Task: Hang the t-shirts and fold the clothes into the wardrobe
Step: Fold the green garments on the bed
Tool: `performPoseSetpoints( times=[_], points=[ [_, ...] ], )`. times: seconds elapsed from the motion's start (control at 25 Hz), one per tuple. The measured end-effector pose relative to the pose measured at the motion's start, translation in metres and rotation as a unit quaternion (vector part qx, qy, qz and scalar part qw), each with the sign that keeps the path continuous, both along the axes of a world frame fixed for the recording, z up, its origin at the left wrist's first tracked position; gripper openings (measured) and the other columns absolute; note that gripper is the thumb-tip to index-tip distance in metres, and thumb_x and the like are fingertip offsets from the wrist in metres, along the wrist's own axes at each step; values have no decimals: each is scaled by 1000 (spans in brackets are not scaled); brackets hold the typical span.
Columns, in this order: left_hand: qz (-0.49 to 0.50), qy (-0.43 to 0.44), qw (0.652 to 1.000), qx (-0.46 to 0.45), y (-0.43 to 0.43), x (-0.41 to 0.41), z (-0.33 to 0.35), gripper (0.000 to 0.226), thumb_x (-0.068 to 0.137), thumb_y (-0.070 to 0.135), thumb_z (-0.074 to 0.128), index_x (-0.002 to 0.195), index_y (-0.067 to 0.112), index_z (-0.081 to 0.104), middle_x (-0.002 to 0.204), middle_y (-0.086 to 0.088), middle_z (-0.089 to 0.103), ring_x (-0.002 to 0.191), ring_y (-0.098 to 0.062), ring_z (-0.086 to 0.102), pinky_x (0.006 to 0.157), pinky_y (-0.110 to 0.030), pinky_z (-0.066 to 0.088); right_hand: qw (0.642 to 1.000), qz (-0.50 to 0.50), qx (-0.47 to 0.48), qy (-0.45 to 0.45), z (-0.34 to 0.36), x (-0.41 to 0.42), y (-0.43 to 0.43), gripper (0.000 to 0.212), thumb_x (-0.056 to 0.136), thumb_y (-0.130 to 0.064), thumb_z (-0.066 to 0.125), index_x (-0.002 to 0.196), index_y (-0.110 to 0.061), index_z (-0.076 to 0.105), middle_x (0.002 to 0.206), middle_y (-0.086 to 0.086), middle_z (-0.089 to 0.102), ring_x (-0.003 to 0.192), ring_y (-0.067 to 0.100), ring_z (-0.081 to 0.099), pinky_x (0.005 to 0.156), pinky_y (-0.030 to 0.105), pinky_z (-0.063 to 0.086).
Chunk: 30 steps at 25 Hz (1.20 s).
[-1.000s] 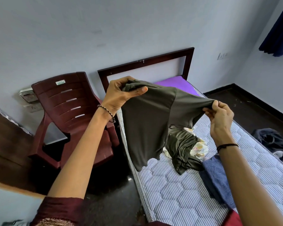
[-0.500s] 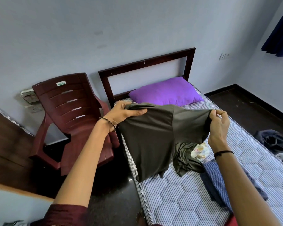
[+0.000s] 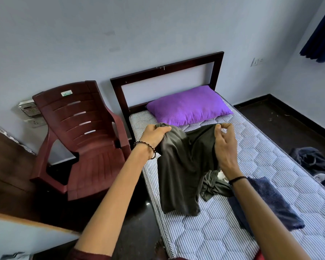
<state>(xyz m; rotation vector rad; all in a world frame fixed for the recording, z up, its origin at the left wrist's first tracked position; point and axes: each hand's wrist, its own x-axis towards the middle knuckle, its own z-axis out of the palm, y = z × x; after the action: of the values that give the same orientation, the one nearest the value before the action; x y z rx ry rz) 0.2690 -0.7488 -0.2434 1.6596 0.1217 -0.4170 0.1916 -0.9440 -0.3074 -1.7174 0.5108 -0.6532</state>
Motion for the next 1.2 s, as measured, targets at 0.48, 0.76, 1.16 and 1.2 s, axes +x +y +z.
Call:
performPoseSetpoints(
  times=[0.48, 0.76, 1.16, 1.2],
  points=[
    [5, -66, 996, 66, -19, -1, -1, 41, 85, 1, 49, 122, 16, 61, 117, -14, 65, 88, -22, 63, 90, -41, 55, 944, 293, 153, -27, 2, -15, 74, 52, 104, -56, 45, 122, -10, 64, 115, 20, 67, 112, 25, 63, 106, 53, 46],
    [-32, -6, 999, -9, -2, 0, 13, 31, 93, 14, 62, 123, 12, 56, 118, -12, 59, 82, -22, 64, 58, -30, 59, 949, 306, 70, -11, 2, -6, 72, 29, 90, -22, 78, 118, -18, 73, 111, 11, 76, 110, 21, 71, 106, 52, 51],
    [-205, 153, 964, 80, 46, 2, -55, 100, 77, 91, 25, 108, 9, 72, 109, 0, 73, 109, -12, 60, 117, -52, 17, 926, 292, 231, -63, 30, 2, 52, 24, 92, 1, 65, 115, -3, 71, 107, 7, 78, 103, 17, 73, 87, 22, 55],
    [-230, 160, 959, 33, 42, -2, -58, 98, 76, 90, 24, 112, 12, 72, 113, 2, 72, 112, -9, 57, 117, -51, 7, 921, 297, 242, -66, 31, 3, 51, 26, 92, -1, 65, 117, -4, 71, 110, 9, 77, 106, 20, 72, 90, 25, 55]
  ],
)
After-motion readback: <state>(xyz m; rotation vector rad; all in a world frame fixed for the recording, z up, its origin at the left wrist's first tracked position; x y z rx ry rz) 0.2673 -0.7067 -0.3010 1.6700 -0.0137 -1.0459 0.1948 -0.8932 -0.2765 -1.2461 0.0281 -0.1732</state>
